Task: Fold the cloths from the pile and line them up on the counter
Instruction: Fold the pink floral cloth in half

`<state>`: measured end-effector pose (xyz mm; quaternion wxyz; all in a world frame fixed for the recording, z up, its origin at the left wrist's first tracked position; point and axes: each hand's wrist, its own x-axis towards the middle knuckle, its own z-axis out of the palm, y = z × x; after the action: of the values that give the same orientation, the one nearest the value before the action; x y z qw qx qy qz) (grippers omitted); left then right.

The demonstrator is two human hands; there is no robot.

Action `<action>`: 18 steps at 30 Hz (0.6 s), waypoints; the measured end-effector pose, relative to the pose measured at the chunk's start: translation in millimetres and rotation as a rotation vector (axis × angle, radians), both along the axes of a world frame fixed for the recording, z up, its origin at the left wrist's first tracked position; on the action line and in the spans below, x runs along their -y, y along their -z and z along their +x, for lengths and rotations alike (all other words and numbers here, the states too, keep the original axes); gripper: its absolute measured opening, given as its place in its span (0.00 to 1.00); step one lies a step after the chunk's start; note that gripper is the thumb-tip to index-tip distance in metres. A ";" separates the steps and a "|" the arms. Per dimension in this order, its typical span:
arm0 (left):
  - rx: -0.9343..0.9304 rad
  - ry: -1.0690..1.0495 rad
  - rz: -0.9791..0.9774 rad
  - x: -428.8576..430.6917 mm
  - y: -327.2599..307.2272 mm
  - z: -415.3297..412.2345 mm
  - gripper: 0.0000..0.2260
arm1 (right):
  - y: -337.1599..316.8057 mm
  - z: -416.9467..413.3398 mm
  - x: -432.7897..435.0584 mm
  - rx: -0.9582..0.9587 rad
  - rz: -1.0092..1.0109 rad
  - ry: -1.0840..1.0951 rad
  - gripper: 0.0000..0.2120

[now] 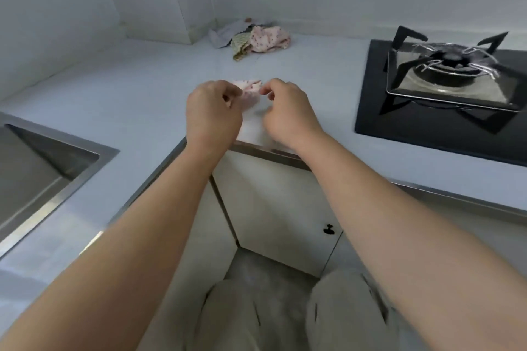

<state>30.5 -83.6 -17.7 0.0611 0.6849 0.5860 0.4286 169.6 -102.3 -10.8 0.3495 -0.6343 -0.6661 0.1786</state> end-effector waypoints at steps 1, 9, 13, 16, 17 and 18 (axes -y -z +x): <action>-0.020 0.023 0.017 9.9 -8.3 -1.3 0.08 | -5.6 3.3 12.0 -0.005 0.013 0.005 0.21; -0.067 0.234 0.063 79.1 -84.1 -8.3 0.06 | -63.4 18.9 93.5 -0.198 0.035 0.015 0.21; -0.006 0.338 0.040 103.6 -115.3 -6.4 0.10 | -88.6 24.8 114.1 -0.491 -0.026 -0.016 0.16; 0.009 0.448 -0.006 115.8 -128.4 -6.6 0.11 | -99.7 31.5 120.3 -0.565 -0.059 -0.084 0.10; -0.003 0.471 -0.008 118.4 -131.4 -7.1 0.11 | -101.6 33.5 121.3 -0.568 -0.067 -0.119 0.09; -0.018 0.486 0.000 119.8 -133.9 -7.7 0.11 | -103.2 34.8 121.8 -0.565 -0.080 -0.153 0.09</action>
<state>22.8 -203.5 116.2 0.1572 0.8095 0.4048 0.3951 204.4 -224.1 92.4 0.4814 -0.5205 -0.5808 0.4000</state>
